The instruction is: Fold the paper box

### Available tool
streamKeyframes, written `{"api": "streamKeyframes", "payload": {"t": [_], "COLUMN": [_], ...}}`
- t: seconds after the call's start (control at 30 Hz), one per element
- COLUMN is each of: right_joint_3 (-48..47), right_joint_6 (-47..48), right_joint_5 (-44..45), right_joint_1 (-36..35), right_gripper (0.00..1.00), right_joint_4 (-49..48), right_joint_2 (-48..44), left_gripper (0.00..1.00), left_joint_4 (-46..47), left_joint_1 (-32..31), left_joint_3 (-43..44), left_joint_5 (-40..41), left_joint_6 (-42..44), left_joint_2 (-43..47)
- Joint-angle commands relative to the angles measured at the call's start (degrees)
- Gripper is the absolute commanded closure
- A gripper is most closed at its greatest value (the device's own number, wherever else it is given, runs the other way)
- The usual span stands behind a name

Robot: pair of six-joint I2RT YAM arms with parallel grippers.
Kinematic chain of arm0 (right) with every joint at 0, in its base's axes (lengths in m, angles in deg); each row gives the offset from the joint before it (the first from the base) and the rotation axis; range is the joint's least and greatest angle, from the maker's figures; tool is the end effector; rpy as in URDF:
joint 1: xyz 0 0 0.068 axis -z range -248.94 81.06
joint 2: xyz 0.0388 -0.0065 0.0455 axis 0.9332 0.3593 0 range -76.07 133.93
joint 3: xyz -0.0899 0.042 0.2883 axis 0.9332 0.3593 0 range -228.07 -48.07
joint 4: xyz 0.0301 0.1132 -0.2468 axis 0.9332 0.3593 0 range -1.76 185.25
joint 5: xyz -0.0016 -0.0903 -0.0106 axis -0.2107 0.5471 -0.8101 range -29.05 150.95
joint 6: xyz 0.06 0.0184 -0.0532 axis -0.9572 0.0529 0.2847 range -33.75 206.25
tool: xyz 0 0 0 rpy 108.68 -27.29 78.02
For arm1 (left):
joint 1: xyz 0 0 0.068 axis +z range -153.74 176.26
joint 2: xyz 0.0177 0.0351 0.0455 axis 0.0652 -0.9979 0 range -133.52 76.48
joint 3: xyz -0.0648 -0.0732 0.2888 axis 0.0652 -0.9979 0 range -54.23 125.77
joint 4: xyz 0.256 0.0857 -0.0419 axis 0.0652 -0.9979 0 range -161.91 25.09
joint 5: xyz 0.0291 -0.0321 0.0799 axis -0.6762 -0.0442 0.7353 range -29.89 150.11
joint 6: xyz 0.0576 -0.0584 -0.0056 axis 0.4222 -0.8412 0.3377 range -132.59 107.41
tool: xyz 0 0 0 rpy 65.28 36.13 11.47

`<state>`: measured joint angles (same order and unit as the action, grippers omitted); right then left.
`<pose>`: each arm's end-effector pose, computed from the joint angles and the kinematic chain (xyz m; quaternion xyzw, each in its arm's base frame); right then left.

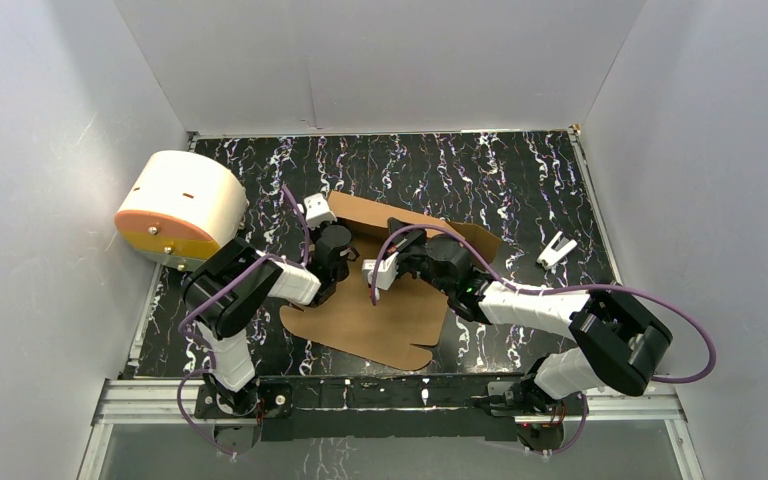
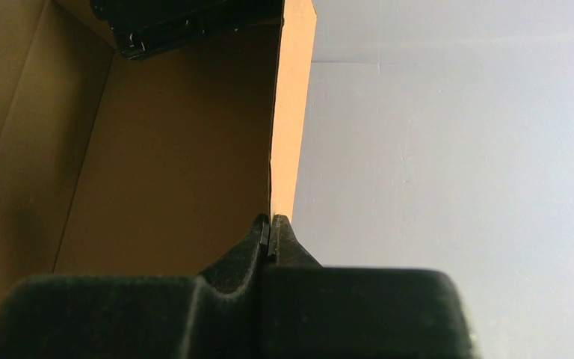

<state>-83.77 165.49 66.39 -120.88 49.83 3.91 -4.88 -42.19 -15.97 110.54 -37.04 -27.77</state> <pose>0.2145 0.2628 0.2543 -0.6621 0.3354 -0.1921 0.6420 0.3253 -0.1879 0.1782 -0.2012 0.7019 -0.0460 0.6818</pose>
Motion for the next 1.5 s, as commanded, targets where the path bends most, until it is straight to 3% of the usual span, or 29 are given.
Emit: {"api": "streamKeyframes", "payload": {"t": [0.0, 0.2, 0.4, 0.67, 1.07, 1.17, 1.27, 1.47], "right_joint_3": [2.4, 1.7, 0.4, -0.3, -4.0, -4.9, -5.5, -6.1], "right_joint_6": [-3.7, -3.3, -3.5, -3.0, 1.3, 0.9, -1.3, -12.0], "right_joint_5": [0.0, 0.4, -0.3, -1.1, -3.1, -2.2, -1.4, -0.7], "right_joint_1": [-0.3, -0.3, -0.3, -0.3, -0.1, -0.1, -0.2, -0.2], "right_gripper": [1.0, 1.0, 1.0, 1.0, 1.0, 0.91, 0.74, 0.52], "right_joint_4": [9.0, 8.9, 9.7, 9.5, 6.5, 6.4, 8.8, 15.9], "right_joint_2": [1.1, 1.8, 2.2, 2.8, 7.2, 7.2, 4.8, -3.7], "left_gripper": [0.58, 0.39, 0.26, 0.2, 0.17, 0.17, 0.16, 0.16], "left_joint_4": [-1.6, -2.4, -8.1, -21.3, -40.0, -46.1, -51.6, -58.4], "left_joint_1": [4.4, 4.4, 4.5, 4.8, 5.0, 5.1, 5.1, 5.1], "left_joint_3": [-0.1, -4.0, -10.5, -14.1, -13.4, -12.4, -11.2, -8.2], "left_joint_5": [5.3, -5.9, -12.5, -24.5, -24.3, -24.2, -26.6, -34.6], "left_joint_6": [2.7, 5.9, 6.9, 5.0, -0.7, -3.5, -6.8, -11.7], "left_joint_2": [4.0, 11.0, 24.4, 37.6, 55.2, 58.8, 61.7, 65.1]}}
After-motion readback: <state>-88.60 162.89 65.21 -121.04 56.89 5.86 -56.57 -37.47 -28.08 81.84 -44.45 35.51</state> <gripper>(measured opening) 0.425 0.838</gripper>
